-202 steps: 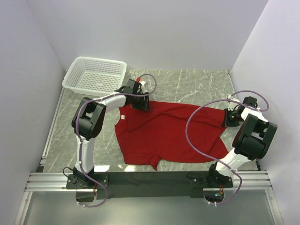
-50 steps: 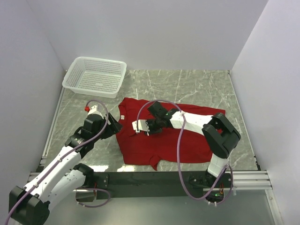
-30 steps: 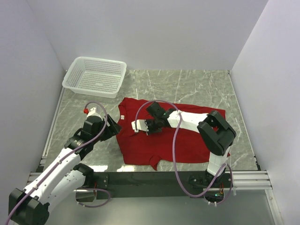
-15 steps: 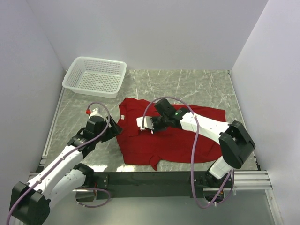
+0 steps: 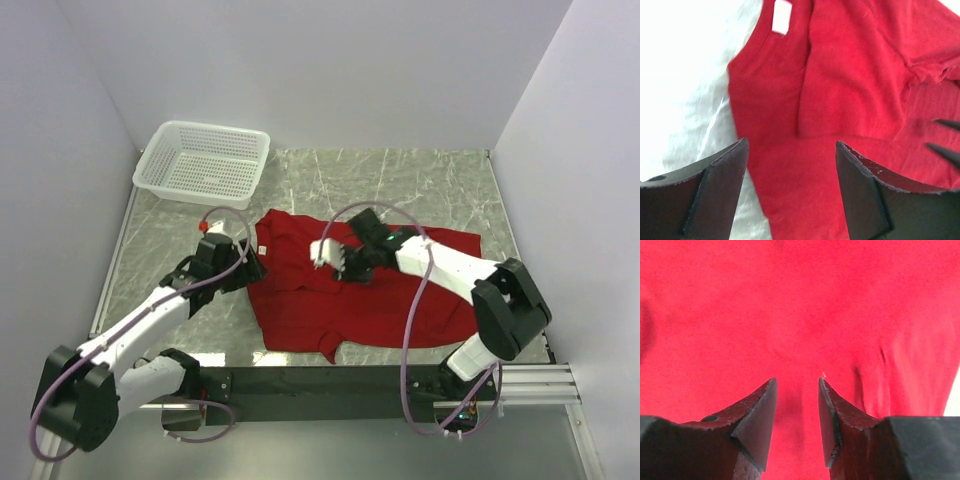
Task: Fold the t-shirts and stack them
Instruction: Fold the tshirt
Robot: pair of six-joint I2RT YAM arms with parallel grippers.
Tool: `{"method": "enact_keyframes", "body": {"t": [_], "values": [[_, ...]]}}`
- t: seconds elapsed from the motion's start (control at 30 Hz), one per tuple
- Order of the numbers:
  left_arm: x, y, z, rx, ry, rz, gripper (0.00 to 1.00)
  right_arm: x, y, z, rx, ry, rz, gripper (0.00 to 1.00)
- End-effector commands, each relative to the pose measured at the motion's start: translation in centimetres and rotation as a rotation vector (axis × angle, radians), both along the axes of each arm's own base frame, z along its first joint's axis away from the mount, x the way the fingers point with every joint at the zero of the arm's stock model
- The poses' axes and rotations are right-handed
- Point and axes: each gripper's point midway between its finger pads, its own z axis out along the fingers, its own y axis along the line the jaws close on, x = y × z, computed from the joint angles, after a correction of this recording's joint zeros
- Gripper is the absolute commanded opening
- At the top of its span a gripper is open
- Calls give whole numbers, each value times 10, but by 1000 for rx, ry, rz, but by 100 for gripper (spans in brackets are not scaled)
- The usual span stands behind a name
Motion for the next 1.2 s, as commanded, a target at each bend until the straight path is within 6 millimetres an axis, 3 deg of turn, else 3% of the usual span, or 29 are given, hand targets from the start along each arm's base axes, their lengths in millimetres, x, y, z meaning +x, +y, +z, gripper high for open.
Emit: {"method": "enact_keyframes", "body": {"t": [0.0,0.07,0.1,0.13,0.2,0.23,0.27,0.3,0.33,0.4,0.43,0.5,0.53,0.6,0.67,0.7,0.83,1.17], "values": [[43,-11,42,-3,-145,-45,75,33,-23,50,137,-6,-208,46],[59,-15,38,9,-127,-56,74,45,-36,59,200,31,-355,46],[73,-17,50,9,-155,-52,73,58,-59,65,247,69,-523,46],[82,-19,40,24,-126,-55,71,66,-71,69,272,78,-608,45],[105,-25,53,20,-157,-45,67,83,-113,70,322,117,-847,45],[113,-28,39,30,-120,-44,66,88,-130,70,341,122,-926,45],[120,-30,37,28,-116,-40,62,90,-144,68,353,130,-997,45],[133,-35,45,20,-132,-36,61,93,-175,63,368,146,-1130,45],[139,-37,31,30,-95,-34,60,94,-190,61,374,150,-1201,46],[159,-33,34,63,-109,24,60,97,-223,53,399,177,-1355,46],[164,-32,21,82,-83,31,60,98,-250,51,414,184,-1448,46],[179,-31,24,97,-94,60,60,99,-276,41,423,223,-1562,47],[183,-32,13,111,-73,59,60,97,-295,37,434,241,-1624,47],[195,-35,14,117,-80,64,60,98,-307,31,443,271,-1662,48],[201,-36,3,135,-63,64,60,100,-322,29,449,275,-1695,49],[209,-36,7,140,-78,72,60,99,-325,22,440,296,-1701,49],[222,-34,-8,185,-55,80,58,104,-337,13,440,335,-1721,49],[234,-37,-29,209,-24,76,44,118,-360,16,475,359,-1734,49]]}}
